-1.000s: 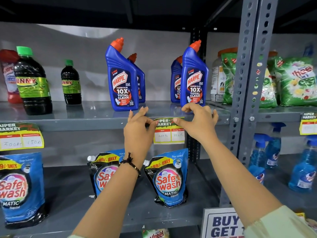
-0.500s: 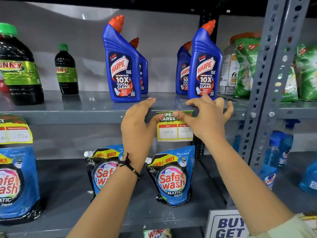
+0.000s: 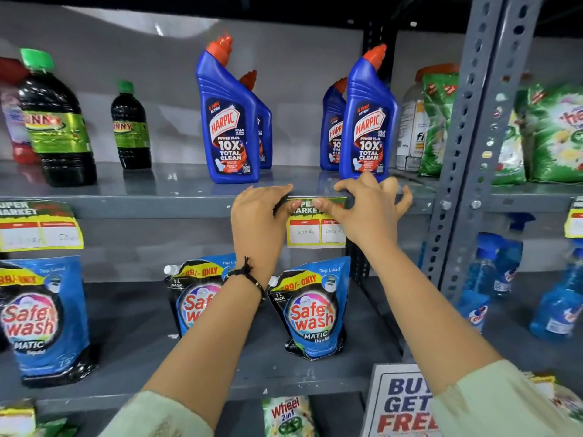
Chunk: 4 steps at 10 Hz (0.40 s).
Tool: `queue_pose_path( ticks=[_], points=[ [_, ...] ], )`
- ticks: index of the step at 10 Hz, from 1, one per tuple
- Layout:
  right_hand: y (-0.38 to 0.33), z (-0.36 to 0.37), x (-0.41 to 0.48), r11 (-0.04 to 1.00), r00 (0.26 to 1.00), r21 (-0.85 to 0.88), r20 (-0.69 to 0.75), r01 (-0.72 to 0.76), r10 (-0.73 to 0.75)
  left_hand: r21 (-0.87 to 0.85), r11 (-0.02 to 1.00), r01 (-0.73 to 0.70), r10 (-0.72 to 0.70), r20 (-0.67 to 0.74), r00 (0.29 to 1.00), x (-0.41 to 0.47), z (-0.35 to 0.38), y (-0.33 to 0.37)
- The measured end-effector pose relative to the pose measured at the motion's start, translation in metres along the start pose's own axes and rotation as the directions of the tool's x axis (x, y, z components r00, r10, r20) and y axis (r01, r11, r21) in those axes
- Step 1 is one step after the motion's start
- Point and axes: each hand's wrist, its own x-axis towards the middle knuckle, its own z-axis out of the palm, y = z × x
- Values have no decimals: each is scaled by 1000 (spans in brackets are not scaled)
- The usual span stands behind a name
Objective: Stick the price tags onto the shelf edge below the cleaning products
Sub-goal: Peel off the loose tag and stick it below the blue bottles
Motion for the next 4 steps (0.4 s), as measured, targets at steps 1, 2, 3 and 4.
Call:
queue_pose_path(
  ticks=[1,2,3,4],
  points=[
    [2,0,-8,999,999,13,-8,49,-49,14,999,-44,43,57,997,1,-6,0],
    [1,-2,-23,990,988,13,-67,138,-136,76,993,-87,78,121,990,-1,-13,-2],
    [-11,-6,-38,969,960,-8,-134,245,-244,223,960,-168,166,29,986,-6,-21,-3],
    [-30,-13,-40,965,952,-65,-159,254,-262,263,953,-148,167,-50,985,-3,-43,7]
  ],
)
